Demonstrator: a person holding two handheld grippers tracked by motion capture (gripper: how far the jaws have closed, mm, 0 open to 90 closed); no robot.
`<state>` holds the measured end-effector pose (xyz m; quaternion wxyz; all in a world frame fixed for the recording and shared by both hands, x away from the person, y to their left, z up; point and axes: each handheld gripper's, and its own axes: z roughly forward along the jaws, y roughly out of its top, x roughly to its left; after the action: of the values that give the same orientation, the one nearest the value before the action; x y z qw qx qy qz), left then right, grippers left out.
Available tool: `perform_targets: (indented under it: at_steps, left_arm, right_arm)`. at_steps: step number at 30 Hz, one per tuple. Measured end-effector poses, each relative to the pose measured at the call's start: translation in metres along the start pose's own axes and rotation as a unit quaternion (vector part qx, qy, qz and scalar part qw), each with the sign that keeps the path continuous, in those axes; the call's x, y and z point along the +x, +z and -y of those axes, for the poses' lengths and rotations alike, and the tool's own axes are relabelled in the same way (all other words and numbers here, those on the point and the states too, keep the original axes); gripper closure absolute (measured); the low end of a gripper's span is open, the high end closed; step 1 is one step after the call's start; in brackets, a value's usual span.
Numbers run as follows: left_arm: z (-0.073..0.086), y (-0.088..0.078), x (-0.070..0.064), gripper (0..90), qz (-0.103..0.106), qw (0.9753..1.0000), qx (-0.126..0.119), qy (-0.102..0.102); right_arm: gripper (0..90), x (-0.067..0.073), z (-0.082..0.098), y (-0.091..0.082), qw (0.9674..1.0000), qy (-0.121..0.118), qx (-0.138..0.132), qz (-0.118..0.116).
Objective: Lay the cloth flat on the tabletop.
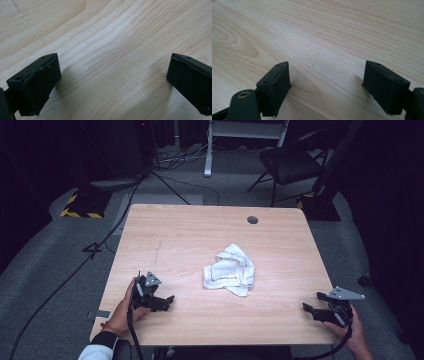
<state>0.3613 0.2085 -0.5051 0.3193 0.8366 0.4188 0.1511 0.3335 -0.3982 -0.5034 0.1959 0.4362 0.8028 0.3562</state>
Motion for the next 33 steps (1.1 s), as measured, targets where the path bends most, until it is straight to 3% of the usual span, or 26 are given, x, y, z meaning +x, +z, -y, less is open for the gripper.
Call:
perform_targets:
  at_steps: [6, 8, 10, 15, 17, 18, 20, 21, 22, 23, 25, 26, 27, 28, 29, 31, 32, 33]
  left_arm:
    - [-0.003, 0.002, 0.0, 0.0, 0.01, 0.9999, -0.001, 0.012]
    - [-0.005, 0.004, -0.001, 0.1, 0.019, 0.9994, 0.0, 0.027]
    - [-0.008, 0.007, -0.001, 0.2, 0.052, 0.9969, 0.001, 0.059]
    - [-0.021, 0.018, -0.009, 0.2, 0.064, 0.9955, 0.001, 0.07]
    - [-0.028, 0.024, -0.015, 0.3, 0.071, 0.9942, 0.001, 0.081]
    - [-0.035, 0.03, -0.022, 0.3, 0.079, 0.993, 0.002, 0.088]
    - [-0.042, 0.036, -0.028, 0.4, 0.083, 0.9921, 0.002, 0.094]
    - [-0.042, 0.036, -0.028, 0.4, 0.083, 0.9921, 0.002, 0.094]
    - [-0.049, 0.043, -0.035, 0.5, 0.091, 0.9907, 0.002, 0.101]
    - [-0.049, 0.043, -0.035, 1.4, 0.091, 0.9907, 0.002, 0.101]
    - [-0.056, 0.048, -0.045, 8.5, 0.112, 0.9861, -0.01, 0.122]
    - [-0.056, 0.048, -0.045, 11.9, 0.112, 0.9861, -0.01, 0.122]
    - [-0.06, 0.051, -0.051, 14.6, 0.122, 0.9837, -0.015, 0.131]
    - [-0.063, 0.054, -0.055, 15.0, 0.125, 0.9828, -0.016, 0.135]
    - [-0.065, 0.056, -0.057, 15.3, 0.127, 0.9825, -0.018, 0.135]
    - [-0.068, 0.058, -0.06, 16.0, 0.131, 0.9818, -0.017, 0.137]
    - [-0.072, 0.062, -0.064, 16.5, 0.133, 0.9812, -0.018, 0.139]
    - [-0.075, 0.064, -0.066, 17.0, 0.134, 0.9812, -0.019, 0.138]
  right_arm:
    - [22.5, 0.001, 0.0, -0.001, 0.9999, -0.01, -0.001, -0.005]
    - [23.3, 0.002, -0.001, 0.0, 0.9998, -0.018, -0.001, -0.007]
    - [25.1, 0.001, -0.003, 0.0, 0.9996, -0.021, 0.0, -0.017]
    - [33.5, 0.0, -0.015, 0.003, 0.9991, -0.024, -0.025, -0.023]
    - [36.6, 0.005, -0.028, 0.009, 0.9984, -0.05, -0.017, -0.021]
    - [37.6, 0.013, -0.046, 0.014, 0.9963, -0.082, -0.013, -0.022]
    - [38.9, 0.022, -0.063, 0.019, 0.994, -0.104, -0.016, -0.029]
    - [38.9, 0.022, -0.063, 0.019, 0.994, -0.104, -0.016, -0.029]
    - [39.9, 0.035, -0.082, 0.027, 0.9908, -0.129, -0.018, -0.037]
    - [40.6, 0.04, -0.089, 0.032, 0.9898, -0.134, -0.018, -0.045]
    - [41.7, 0.052, -0.102, 0.042, 0.988, -0.141, -0.02, -0.061]
    - [42.1, 0.058, -0.105, 0.045, 0.9865, -0.148, -0.019, -0.067]
    - [42.8, 0.067, -0.111, 0.052, 0.9846, -0.159, -0.016, -0.072]
    - [44.0, 0.073, -0.114, 0.056, 0.9829, -0.167, -0.016, -0.076]
    - [45.3, 0.082, -0.119, 0.063, 0.9805, -0.18, -0.012, -0.079]
    - [46.0, 0.087, -0.122, 0.067, 0.9789, -0.187, -0.013, -0.082]
    - [49.3, 0.101, -0.129, 0.075, 0.9754, -0.2, -0.016, -0.092]
    - [50.2, 0.105, -0.131, 0.078, 0.9741, -0.203, -0.018, -0.098]
